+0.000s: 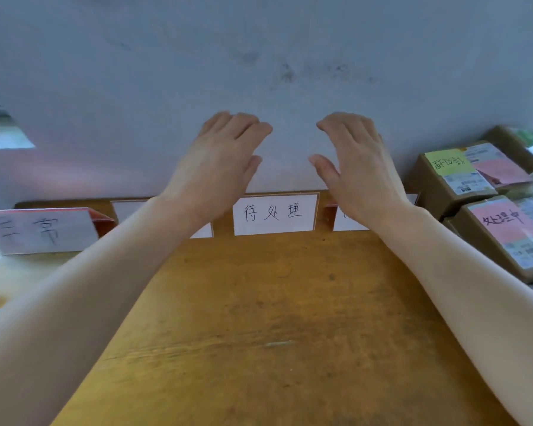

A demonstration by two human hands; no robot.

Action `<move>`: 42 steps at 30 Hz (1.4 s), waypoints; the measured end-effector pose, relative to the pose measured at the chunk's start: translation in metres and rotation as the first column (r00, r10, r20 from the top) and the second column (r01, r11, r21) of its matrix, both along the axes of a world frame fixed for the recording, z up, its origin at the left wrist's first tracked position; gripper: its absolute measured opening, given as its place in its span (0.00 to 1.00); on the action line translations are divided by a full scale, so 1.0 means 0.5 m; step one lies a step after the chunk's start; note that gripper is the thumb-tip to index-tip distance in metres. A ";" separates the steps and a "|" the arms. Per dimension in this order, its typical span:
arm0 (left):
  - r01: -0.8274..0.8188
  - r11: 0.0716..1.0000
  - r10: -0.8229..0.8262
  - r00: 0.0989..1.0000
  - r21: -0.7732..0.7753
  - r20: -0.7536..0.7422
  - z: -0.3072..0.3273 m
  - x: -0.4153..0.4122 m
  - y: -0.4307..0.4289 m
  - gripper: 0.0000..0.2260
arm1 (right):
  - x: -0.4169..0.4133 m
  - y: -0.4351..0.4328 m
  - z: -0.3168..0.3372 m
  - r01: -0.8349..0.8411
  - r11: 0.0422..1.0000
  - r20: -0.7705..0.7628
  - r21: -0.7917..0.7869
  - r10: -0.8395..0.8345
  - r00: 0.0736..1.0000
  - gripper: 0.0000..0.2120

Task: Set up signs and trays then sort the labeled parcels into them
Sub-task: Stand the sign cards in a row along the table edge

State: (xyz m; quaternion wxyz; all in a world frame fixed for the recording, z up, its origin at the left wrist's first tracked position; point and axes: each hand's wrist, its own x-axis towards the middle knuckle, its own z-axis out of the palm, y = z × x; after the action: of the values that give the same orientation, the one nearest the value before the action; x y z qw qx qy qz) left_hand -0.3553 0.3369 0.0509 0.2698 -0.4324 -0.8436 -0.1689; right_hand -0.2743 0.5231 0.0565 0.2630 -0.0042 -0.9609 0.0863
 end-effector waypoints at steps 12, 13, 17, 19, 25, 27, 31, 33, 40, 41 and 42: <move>-0.088 0.978 0.125 0.973 0.189 -0.193 0.215 0.283 -0.431 0.14 | 0.241 -0.413 0.187 -0.171 0.983 -0.295 0.073 0.185 0.938 0.19; -0.093 0.972 0.137 0.971 0.216 -0.196 0.223 0.309 -0.464 0.14 | 0.264 -0.444 0.195 -0.185 0.980 -0.312 0.078 0.200 0.929 0.19; -0.158 0.940 0.215 0.963 0.303 -0.163 0.222 0.400 -0.582 0.14 | 0.333 -0.554 0.207 -0.235 0.968 -0.345 0.086 0.251 0.904 0.19; -0.210 0.922 0.263 0.956 0.325 -0.129 0.207 0.436 -0.633 0.14 | 0.352 -0.603 0.200 -0.279 0.958 -0.338 0.071 0.286 0.897 0.19; -0.351 0.860 0.398 0.916 0.370 -0.056 0.160 0.521 -0.741 0.14 | 0.376 -0.712 0.150 -0.397 0.914 -0.295 0.084 0.403 0.866 0.21; -0.414 0.834 0.453 0.891 0.364 -0.026 0.141 0.544 -0.759 0.14 | 0.379 -0.728 0.129 -0.437 0.897 -0.263 0.071 0.439 0.859 0.20; -0.497 0.811 0.514 0.857 0.308 0.028 0.106 0.581 -0.765 0.14 | 0.383 -0.726 0.089 -0.482 0.876 -0.155 0.036 0.481 0.863 0.19; -0.511 0.810 0.525 0.850 0.289 0.031 0.101 0.588 -0.755 0.13 | 0.383 -0.715 0.080 -0.495 0.868 -0.122 0.032 0.495 0.860 0.19; -0.495 0.838 0.509 0.861 0.228 -0.003 0.080 0.538 -0.704 0.12 | 0.350 -0.676 0.060 -0.510 0.858 -0.102 0.066 0.514 0.852 0.18; -0.495 0.842 0.506 0.863 0.215 0.005 0.075 0.520 -0.703 0.12 | 0.338 -0.671 0.054 -0.504 0.861 -0.091 0.071 0.508 0.856 0.18; -0.495 0.846 0.502 0.864 0.200 0.016 0.069 0.499 -0.704 0.13 | 0.324 -0.666 0.049 -0.496 0.865 -0.081 0.076 0.501 0.861 0.18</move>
State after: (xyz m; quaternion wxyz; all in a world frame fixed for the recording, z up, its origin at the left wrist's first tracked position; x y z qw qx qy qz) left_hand -0.1057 -0.0153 0.0854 0.3611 -0.1726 -0.9009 -0.1678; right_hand -0.1124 0.1903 0.0808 0.2784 0.2555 -0.9172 0.1263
